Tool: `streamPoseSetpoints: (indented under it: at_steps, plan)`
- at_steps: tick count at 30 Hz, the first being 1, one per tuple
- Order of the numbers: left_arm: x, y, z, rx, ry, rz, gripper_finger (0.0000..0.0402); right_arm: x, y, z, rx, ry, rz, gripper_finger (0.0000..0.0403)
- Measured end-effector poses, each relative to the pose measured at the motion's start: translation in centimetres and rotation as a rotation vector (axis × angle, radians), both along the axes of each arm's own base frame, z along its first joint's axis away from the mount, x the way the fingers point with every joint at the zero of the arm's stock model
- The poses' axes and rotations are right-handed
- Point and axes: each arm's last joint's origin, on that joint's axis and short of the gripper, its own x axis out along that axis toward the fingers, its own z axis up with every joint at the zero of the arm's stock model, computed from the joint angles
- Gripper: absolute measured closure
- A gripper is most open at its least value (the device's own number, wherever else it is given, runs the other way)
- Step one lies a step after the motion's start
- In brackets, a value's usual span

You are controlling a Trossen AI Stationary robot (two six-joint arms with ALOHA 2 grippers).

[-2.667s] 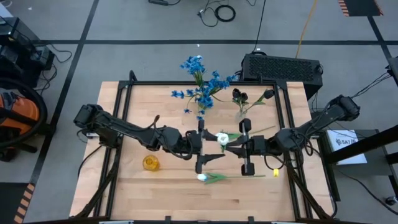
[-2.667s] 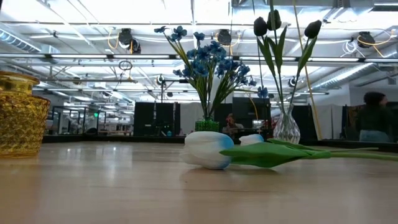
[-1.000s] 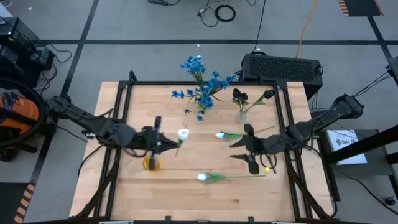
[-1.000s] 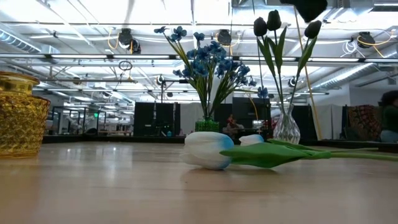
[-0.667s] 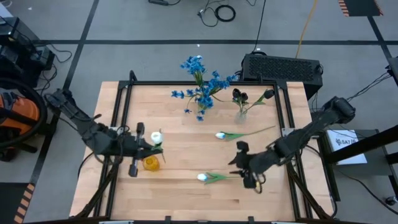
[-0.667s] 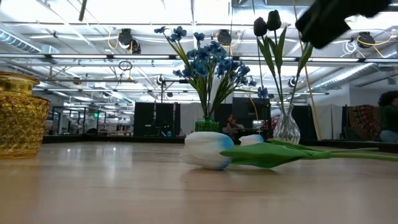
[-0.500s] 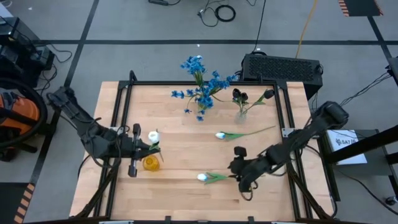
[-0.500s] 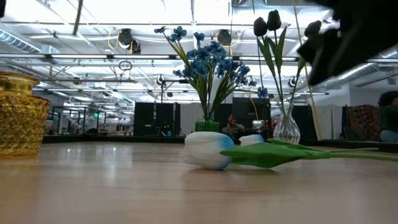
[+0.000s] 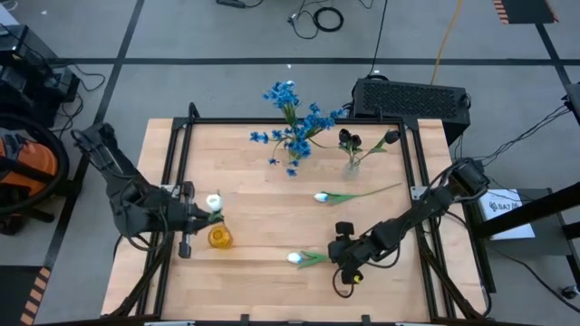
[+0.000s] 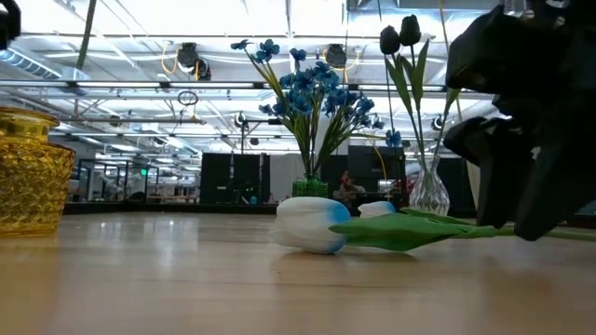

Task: Sort flowers into vase by color
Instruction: Put the middle white tulip into the yellow vase

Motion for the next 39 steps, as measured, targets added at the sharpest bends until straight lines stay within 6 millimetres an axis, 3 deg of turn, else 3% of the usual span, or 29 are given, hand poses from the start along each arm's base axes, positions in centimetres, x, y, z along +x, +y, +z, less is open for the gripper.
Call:
streamPoseSetpoints:
  at_steps: [5, 15, 22, 39]
  plan:
    - [-1.5, 0.5, 0.7, -0.024, -0.029, -0.001, 0.0402, 0.2, -0.2, -0.4, 0.002, 0.012, -0.024, 0.0267]
    - [-2.8, 1.3, -1.5, -0.112, 0.073, 0.128, 0.0402, 0.7, -0.6, -1.2, 0.017, 0.044, -0.025, 0.0392]
    - [-2.9, 0.6, -1.8, -0.106, 0.085, 0.107, 0.0402, 0.8, -0.5, -0.8, 0.03, 0.011, 0.015, 0.0393]
    - [-1.5, -1.9, -4.1, 0.036, 0.157, 0.114, 0.0385, 0.9, -0.4, 2.5, 0.077, -0.139, 0.059, 0.04]
